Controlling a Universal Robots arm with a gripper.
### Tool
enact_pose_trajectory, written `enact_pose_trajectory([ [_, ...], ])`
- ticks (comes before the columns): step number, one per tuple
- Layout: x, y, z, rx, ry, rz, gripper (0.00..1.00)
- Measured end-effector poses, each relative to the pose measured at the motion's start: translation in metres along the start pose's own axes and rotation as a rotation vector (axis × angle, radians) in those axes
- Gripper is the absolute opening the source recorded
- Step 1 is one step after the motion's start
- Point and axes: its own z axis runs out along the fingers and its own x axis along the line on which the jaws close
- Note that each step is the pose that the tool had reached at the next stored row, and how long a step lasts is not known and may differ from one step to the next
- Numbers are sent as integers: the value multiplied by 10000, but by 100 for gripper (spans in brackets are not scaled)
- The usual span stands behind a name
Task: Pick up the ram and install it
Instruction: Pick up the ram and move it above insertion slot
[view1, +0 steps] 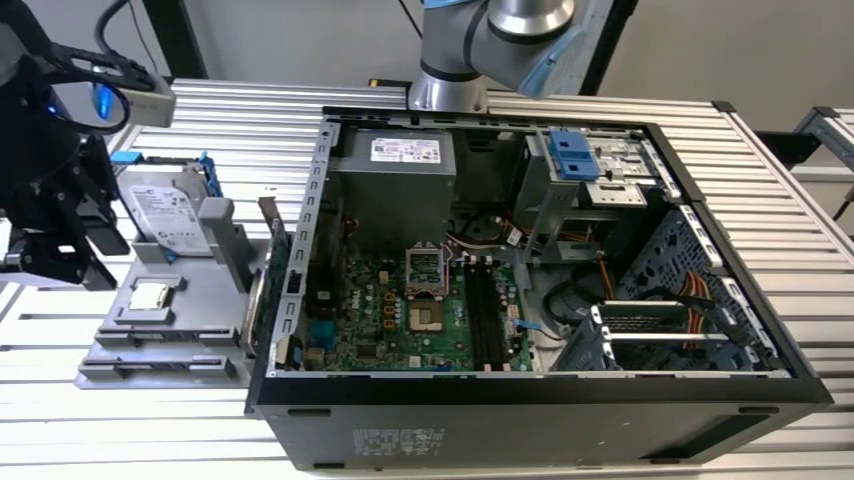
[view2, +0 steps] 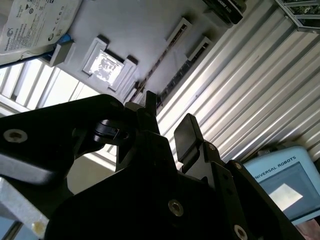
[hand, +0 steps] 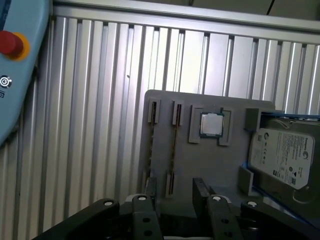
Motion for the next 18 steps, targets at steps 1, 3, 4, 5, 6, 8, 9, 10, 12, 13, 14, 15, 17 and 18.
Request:
enact_pose_trajectory([
  [1, 0, 0, 6, 0, 1, -2, 100],
  [3, 0, 0, 18, 0, 1, -5, 100],
  [4, 1, 0, 24, 0, 1, -6, 100],
  [5, 1, 0, 30, 0, 1, -7, 100],
  [6, 1, 0, 35, -1, 1, -9, 100],
  [8, 1, 0, 47, 0, 1, -11, 100],
  [9, 1, 0, 52, 0, 1, -12, 100],
  [10, 2, 0, 57, -1, 1, -14, 100],
  [12, 2, 0, 65, -1, 2, -15, 100],
  [13, 2, 0, 70, 0, 1, -15, 100],
  [14, 2, 0, 74, 0, 0, -15, 100],
  [15, 2, 0, 79, 0, 1, -16, 100],
  [17, 3, 0, 87, 0, 1, -16, 100],
  [18, 3, -1, 91, 0, 1, -16, 100],
])
